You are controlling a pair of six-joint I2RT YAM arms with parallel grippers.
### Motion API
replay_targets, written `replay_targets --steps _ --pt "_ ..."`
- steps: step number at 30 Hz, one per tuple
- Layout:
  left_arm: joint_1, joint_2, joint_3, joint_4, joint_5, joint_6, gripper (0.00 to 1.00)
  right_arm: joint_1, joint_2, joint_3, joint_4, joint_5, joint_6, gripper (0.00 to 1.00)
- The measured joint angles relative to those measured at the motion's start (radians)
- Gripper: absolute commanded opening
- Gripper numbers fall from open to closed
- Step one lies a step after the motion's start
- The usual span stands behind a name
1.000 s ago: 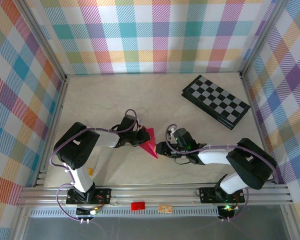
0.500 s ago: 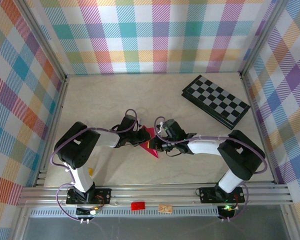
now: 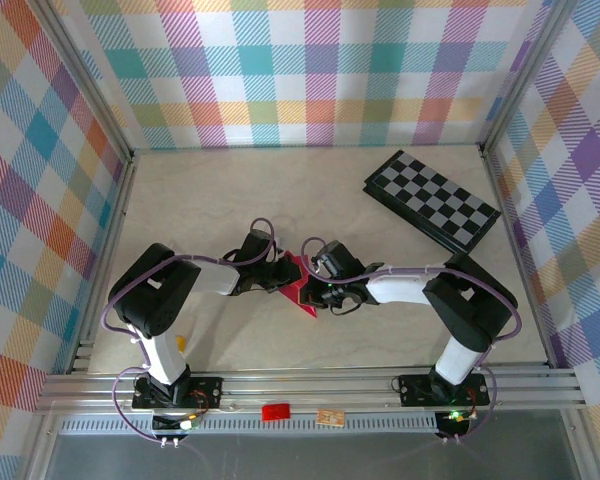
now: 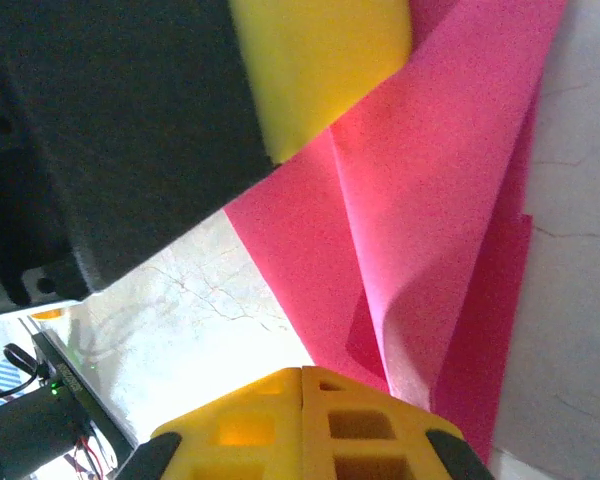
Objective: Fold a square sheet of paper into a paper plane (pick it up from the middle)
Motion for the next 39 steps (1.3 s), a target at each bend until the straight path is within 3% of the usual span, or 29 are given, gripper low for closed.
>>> replay_targets --steps 28,39 --pt "0.0 0.001 -0.003 0.007 0.002 0.003 0.04 0.002 -0.06 -0.185 0.17 -0.005 0.061 0.06" --pt "0.0 0.001 -0.005 0.011 0.003 0.003 0.04 0.002 -0.09 -0.047 0.056 -0.006 0.057 0.08"
